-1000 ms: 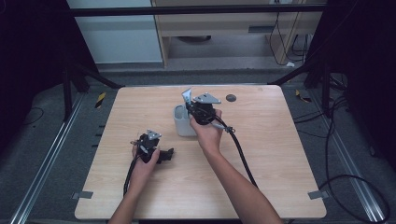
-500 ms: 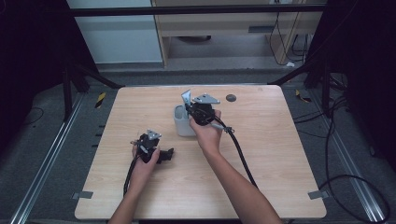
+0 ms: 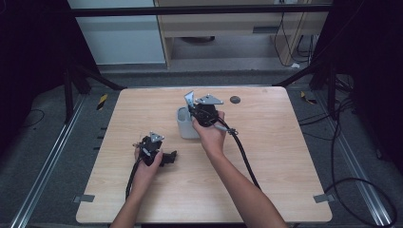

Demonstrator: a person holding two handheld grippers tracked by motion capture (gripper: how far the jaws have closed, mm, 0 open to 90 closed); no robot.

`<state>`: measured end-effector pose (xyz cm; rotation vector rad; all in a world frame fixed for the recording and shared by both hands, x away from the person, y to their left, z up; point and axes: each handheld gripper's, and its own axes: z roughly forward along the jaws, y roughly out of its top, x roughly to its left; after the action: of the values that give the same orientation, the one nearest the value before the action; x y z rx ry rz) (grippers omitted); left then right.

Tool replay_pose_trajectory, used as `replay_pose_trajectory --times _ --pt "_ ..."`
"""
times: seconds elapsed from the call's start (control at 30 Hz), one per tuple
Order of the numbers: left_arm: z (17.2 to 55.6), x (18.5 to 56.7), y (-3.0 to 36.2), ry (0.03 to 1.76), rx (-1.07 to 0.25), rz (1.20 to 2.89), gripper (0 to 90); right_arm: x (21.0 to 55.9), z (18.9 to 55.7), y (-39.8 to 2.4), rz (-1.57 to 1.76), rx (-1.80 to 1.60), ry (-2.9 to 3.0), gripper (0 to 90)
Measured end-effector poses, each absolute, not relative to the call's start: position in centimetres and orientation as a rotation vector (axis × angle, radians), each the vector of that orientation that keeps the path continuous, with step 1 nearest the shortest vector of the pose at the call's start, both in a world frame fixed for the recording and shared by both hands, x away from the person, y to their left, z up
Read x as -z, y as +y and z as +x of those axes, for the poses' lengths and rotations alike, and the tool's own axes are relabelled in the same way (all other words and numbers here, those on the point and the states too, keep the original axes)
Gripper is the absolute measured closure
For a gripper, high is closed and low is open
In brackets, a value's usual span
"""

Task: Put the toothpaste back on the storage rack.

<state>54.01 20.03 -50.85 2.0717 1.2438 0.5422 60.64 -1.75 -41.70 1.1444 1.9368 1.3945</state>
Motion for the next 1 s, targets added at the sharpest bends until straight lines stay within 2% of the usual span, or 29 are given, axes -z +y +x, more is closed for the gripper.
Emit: replay_pose_trajectory --times 1.0 --pt "54.01 50.84 20.03 1.244 -0.542 2.072 0.0 41.53 61.21 -1.89 1.168 -1.4 1.95 77.4"
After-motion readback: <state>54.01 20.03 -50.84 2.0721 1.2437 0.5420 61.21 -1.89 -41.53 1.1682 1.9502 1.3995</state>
